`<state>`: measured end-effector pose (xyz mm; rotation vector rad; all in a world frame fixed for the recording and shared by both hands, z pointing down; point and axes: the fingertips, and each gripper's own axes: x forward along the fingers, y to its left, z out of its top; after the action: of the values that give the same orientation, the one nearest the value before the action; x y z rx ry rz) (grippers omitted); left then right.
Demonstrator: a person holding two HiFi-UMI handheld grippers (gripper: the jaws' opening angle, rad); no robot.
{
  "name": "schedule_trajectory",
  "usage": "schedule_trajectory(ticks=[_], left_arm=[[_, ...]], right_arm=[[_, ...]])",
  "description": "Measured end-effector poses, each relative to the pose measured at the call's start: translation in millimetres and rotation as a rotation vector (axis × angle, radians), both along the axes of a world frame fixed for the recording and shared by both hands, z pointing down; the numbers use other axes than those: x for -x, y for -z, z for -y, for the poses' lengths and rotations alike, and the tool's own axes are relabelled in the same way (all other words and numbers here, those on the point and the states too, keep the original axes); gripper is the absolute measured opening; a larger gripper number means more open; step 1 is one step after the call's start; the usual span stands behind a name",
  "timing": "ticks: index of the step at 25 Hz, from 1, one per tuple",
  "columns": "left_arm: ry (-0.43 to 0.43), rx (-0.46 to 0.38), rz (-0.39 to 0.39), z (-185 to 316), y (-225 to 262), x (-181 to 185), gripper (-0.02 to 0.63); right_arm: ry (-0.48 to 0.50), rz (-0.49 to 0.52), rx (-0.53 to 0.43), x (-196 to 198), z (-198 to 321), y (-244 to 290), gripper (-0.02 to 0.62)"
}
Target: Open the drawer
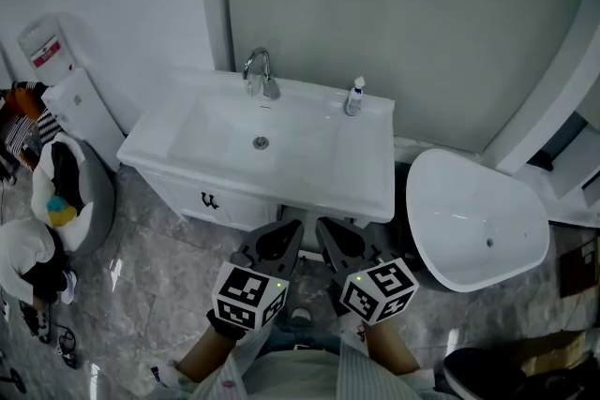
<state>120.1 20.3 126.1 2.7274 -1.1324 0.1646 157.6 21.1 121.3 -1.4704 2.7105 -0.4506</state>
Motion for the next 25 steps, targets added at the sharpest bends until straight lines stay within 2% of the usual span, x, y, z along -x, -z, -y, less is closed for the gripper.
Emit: schedule_trajectory(ticks=[4,13,19,25], left_arm=[[-0.030,0.001,-0.011,-2.2,5.5,-4.9,0.015],[-0.044,0.026,-0.020,3.0,5.7,-3.3,0.015],[-0.047,0.030,-0.009,9.8,3.6,-5.8,0.015],[-0.043,0.041,0.002,8.9,-3.0,-1.1,0.015]], right_arm=[[0.014,0.037,0.013,-8.4,-8.2,7.4,0.009],[0.011,-0.004,0.065,-14.6,-10.7,-1.8,0.009],[0.024,-0.029,0.064,-13.4,-6.4,-0.1,0.009],[0.073,-0.052,0.067,-1.5,-5.2,-7.9,0.008]])
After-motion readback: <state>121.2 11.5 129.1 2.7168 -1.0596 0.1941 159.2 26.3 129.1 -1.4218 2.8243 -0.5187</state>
